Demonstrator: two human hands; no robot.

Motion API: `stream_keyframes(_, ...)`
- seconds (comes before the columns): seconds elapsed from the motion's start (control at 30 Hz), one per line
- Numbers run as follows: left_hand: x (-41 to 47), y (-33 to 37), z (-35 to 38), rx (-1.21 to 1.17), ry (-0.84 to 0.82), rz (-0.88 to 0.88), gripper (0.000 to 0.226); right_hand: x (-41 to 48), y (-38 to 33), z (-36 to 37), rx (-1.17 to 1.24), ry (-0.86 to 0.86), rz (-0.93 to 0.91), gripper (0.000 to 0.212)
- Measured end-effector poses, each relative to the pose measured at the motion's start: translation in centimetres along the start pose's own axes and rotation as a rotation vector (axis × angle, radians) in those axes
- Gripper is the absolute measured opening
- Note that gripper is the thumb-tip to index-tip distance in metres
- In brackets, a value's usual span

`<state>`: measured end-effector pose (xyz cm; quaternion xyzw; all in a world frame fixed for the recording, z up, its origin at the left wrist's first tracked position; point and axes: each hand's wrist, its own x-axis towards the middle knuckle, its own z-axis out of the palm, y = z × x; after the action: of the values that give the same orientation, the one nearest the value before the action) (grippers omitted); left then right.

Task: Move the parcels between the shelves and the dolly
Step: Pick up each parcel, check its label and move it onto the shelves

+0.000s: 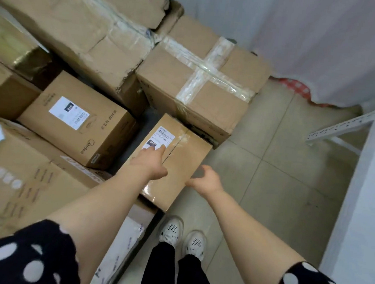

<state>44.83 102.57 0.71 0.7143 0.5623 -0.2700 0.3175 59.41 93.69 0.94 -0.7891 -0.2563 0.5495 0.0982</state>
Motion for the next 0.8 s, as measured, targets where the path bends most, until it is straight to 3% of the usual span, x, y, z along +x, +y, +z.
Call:
stream_keyframes(0.13,-8.2,2.4,-3.5,0.168,0.041,0.099,0.075,-7.9,-1.6,-4.4,-0.218,0.058,-0.122,0.072)
stream_keyframes(0.43,-24.8,6.4,-6.8,0.377,0.143,0.366,0.068,-24.7,1.5,-7.4,-0.574,0.28,-0.148,0.106)
stream_keyframes(0.6,-33.3,6.2,-4.7,0.488,0.181,0.544,0.074,-34.0,6.0,-4.5,-0.501,0.376,-0.064,0.114)
stream_keyframes(0.8,-42.8,4.7,-0.8,0.613,0.181,0.629,0.07,-44.0,11.5,0.9,-0.37,0.419,0.009,0.113)
